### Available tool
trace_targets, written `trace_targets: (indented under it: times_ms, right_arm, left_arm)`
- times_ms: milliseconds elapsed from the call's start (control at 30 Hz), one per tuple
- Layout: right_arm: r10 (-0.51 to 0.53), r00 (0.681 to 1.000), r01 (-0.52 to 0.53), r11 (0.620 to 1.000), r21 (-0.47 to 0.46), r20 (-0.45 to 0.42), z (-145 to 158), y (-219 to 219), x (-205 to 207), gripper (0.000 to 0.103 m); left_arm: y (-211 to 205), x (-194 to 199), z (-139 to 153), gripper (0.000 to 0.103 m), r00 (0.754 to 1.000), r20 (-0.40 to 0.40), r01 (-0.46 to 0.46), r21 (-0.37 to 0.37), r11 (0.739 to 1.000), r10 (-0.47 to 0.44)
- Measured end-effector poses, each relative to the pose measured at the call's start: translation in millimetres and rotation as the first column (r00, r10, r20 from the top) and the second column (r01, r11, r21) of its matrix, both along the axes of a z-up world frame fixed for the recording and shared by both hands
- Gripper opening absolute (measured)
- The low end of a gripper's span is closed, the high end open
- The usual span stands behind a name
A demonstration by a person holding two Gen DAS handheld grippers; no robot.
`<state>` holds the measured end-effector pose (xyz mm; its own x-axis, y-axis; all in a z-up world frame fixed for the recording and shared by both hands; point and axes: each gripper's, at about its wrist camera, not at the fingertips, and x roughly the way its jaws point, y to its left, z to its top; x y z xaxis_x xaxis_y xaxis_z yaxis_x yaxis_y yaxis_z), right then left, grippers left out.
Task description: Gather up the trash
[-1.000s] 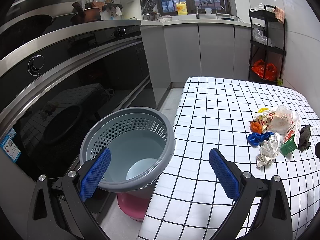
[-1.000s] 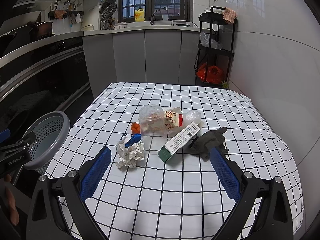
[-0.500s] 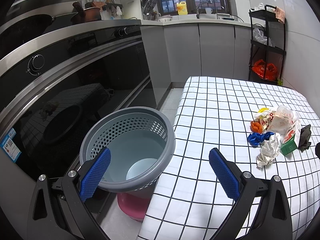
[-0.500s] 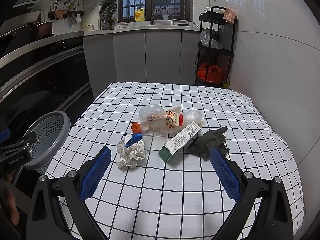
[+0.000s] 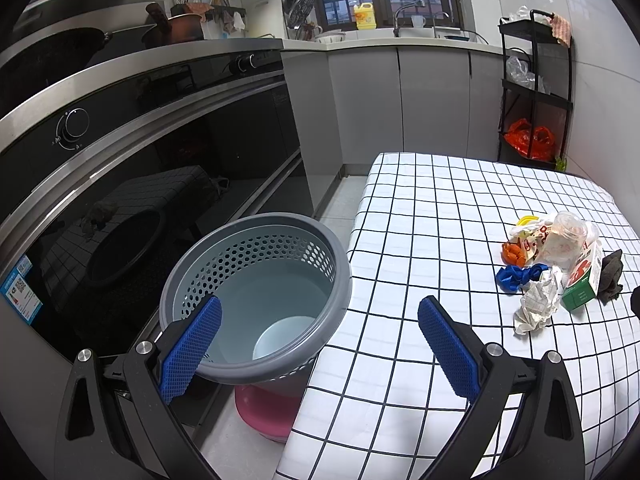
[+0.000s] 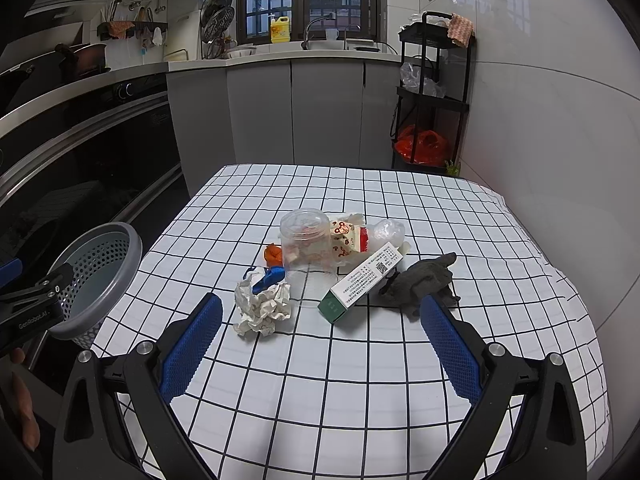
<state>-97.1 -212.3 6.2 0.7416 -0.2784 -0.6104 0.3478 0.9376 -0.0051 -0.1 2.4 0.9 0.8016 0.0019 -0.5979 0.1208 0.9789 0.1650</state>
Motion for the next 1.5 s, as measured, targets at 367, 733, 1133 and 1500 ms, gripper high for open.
trace_targets:
  times_ms: [367, 733, 1133, 1500]
  right_arm:
    - [0.001, 1.000, -0.001, 1.000, 0.011, -0.005, -2, -1, 0, 0.095]
    - [-0.023, 0.999, 0.026, 0.991, 0.133, -0.027, -17, -44, -17, 0.095]
    - [-0.080, 0.996, 0.087, 0.978, 0.190, -0.044, -29, -104, -42, 0.095]
    - [-0.038, 0.989, 0.052, 0.994, 0.096, -0.140, -53, -141, 5, 0.095]
  left_arm:
    - [0, 0, -1, 0.097, 1.000, -0.001, 0.001, 0.002, 1.000, -0.001]
    - [-16, -1, -16, 0.097, 0.998, -0.053, 0.044, 0.003, 0.999, -0.043]
    - [-76, -3, -22, 0.097, 0.985, -0.100, 0.137, -0.055, 0.989, -0.142]
    - [-127, 8, -33, 0.097, 0.977, -0.090, 0.190, -0.061, 0.980, -0.195]
